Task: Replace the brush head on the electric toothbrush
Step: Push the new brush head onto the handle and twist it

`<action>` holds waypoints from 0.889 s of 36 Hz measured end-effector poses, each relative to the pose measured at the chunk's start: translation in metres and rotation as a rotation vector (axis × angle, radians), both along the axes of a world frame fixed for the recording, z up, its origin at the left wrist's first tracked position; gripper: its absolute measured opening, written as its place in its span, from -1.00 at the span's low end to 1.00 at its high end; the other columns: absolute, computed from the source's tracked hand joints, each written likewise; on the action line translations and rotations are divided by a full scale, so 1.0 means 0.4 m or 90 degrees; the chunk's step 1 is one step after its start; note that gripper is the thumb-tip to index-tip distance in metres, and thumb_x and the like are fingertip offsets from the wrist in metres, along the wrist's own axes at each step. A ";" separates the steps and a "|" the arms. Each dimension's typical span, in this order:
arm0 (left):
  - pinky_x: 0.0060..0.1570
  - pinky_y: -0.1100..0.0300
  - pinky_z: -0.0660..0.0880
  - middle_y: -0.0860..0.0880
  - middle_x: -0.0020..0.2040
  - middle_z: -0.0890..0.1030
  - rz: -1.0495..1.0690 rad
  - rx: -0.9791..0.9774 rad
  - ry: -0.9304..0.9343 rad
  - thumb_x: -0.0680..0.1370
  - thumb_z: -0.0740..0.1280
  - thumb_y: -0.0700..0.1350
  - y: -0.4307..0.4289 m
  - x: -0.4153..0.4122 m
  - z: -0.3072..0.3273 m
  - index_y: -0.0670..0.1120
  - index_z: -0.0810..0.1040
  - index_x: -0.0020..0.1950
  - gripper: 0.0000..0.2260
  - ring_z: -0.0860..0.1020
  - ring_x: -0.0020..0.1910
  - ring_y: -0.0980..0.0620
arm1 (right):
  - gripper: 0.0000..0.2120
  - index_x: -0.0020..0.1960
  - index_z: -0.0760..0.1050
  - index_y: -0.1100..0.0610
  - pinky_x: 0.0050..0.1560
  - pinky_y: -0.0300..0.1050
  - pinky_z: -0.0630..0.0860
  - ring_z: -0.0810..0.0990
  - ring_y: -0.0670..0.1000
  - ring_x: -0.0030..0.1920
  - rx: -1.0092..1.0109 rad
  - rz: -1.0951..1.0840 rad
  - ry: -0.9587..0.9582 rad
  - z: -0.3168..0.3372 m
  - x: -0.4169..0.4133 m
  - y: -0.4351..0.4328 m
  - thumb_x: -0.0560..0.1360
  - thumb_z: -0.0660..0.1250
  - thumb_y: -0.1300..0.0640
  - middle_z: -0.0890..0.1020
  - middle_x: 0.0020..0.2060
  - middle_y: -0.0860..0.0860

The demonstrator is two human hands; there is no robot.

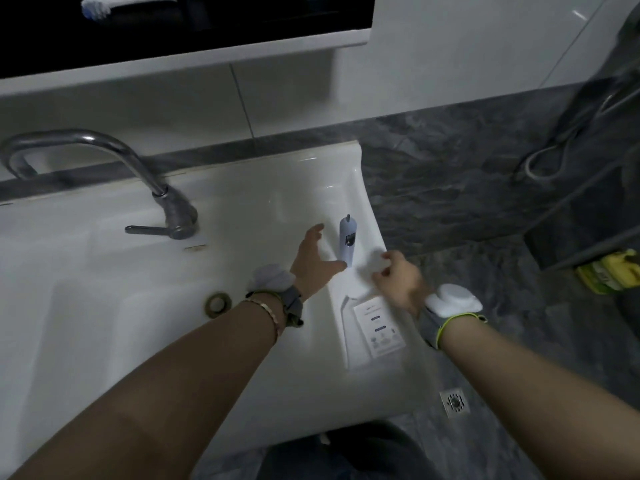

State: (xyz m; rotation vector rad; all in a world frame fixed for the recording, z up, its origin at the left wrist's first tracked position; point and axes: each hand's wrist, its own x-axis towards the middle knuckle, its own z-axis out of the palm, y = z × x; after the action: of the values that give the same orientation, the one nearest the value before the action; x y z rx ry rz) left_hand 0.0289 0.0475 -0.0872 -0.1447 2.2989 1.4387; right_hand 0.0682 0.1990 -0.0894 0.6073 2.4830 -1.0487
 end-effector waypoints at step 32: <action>-0.46 0.26 0.34 0.02 -0.76 0.35 -0.084 -0.005 0.002 0.47 0.25 -0.17 -0.069 0.016 0.122 -0.11 0.26 -0.50 -0.65 0.30 -0.73 0.11 | -0.64 -0.40 0.17 0.07 -0.63 -0.42 0.09 0.17 -0.12 -0.71 -0.969 -0.418 0.128 0.190 -0.226 -0.155 0.57 -0.04 0.03 0.20 -0.72 -0.10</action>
State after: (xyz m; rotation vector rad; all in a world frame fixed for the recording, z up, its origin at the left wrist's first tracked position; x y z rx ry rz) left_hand 0.0355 0.0199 -0.0385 0.0063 2.2703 1.3655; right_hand -0.0223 0.1369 -0.0134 0.7206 0.8790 -2.7465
